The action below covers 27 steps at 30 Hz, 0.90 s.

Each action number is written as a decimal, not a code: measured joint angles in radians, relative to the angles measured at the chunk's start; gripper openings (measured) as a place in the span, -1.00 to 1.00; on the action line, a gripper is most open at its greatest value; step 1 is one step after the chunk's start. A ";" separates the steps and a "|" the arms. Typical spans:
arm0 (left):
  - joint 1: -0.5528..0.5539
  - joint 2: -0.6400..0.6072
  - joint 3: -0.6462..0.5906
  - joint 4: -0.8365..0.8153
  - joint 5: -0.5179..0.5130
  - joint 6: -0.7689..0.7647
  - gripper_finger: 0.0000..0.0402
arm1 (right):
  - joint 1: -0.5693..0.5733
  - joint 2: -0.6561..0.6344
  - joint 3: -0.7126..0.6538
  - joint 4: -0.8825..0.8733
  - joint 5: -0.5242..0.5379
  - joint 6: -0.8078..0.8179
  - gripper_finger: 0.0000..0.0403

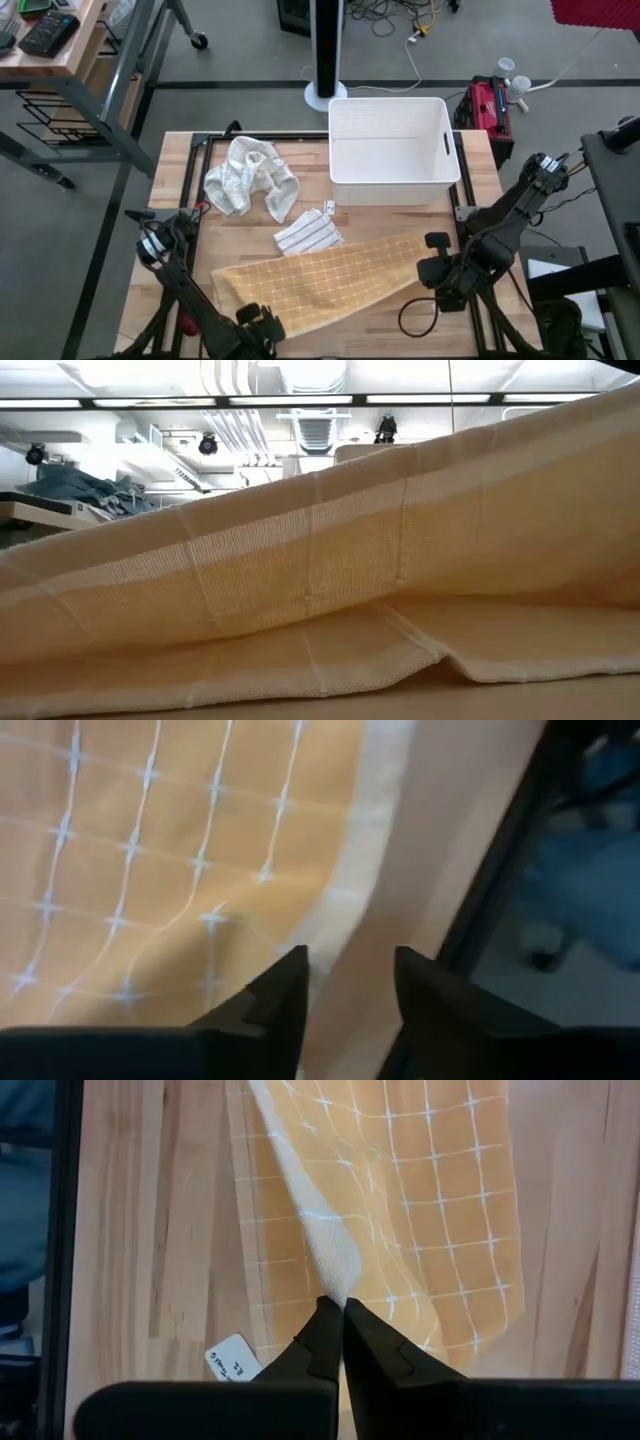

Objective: Fold towel
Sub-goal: Fold the yellow squared towel

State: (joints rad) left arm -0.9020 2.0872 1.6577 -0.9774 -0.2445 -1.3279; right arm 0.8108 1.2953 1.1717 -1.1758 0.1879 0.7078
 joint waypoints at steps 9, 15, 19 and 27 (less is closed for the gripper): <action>-0.003 0.029 0.000 -0.041 0.000 0.067 0.06 | 0.000 0.000 -0.002 0.005 0.000 -0.001 -1.00; -0.003 0.029 -0.008 -0.119 -0.010 0.065 -0.01 | 0.000 0.001 -0.002 0.006 0.000 -0.001 -1.00; -0.002 0.029 -0.051 -0.121 0.009 0.079 -0.24 | 0.000 0.004 -0.002 0.007 0.003 0.003 -1.00; -0.006 0.029 -0.083 -0.162 0.087 0.026 -0.96 | 0.000 0.004 -0.002 -0.001 0.002 0.000 -1.00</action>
State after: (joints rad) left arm -0.9079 2.1159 1.5746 -1.1395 -0.1570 -1.3022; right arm 0.8108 1.2990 1.1696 -1.1771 0.1897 0.7082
